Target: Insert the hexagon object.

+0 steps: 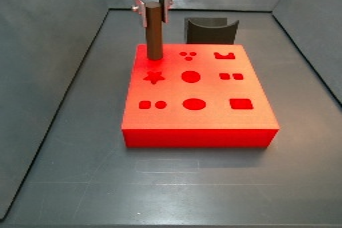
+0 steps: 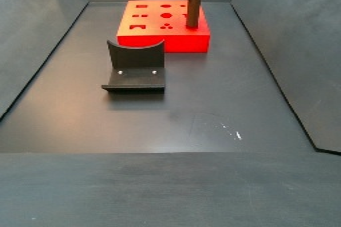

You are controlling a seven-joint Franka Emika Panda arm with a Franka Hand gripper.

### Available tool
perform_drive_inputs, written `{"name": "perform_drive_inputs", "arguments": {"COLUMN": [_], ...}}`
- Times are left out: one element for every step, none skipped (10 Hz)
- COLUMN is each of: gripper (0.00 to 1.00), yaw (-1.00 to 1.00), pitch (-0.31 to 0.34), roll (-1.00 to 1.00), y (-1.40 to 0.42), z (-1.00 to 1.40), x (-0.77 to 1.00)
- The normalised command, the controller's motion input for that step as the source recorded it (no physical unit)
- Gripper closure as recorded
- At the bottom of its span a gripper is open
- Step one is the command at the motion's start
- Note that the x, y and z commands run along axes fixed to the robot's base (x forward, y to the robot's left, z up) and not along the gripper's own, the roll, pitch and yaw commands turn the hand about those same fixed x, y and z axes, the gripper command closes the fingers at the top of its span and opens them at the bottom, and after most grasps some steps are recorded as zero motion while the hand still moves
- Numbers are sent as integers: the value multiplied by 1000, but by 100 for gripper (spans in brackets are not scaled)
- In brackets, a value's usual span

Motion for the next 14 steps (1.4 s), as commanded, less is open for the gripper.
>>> {"name": "perform_drive_inputs", "arguments": {"gripper": [100,100,100,100,100,100,100,100,100,100,100,100,100,100], "yaw": [0,3,29,31,49,186,269,229,257,223,197,6,0,0], "pitch": [0,-14,-60,-104,-93,-76,-57,-84,-94,-20,-27,-57,-76,-53], "roll": [50,87,139,146,141,173,176,161,201,250,283,197,189,166], "y": [154,20,-20,-43,0,0,0,0,0,0,0,0,0,0], "z": [-9,-131,-211,-286,-263,-271,-254,-280,-320,-169,-134,-246,-289,-331], "x": [0,0,0,0,0,69,217,109,354,411,360,80,0,17]}}
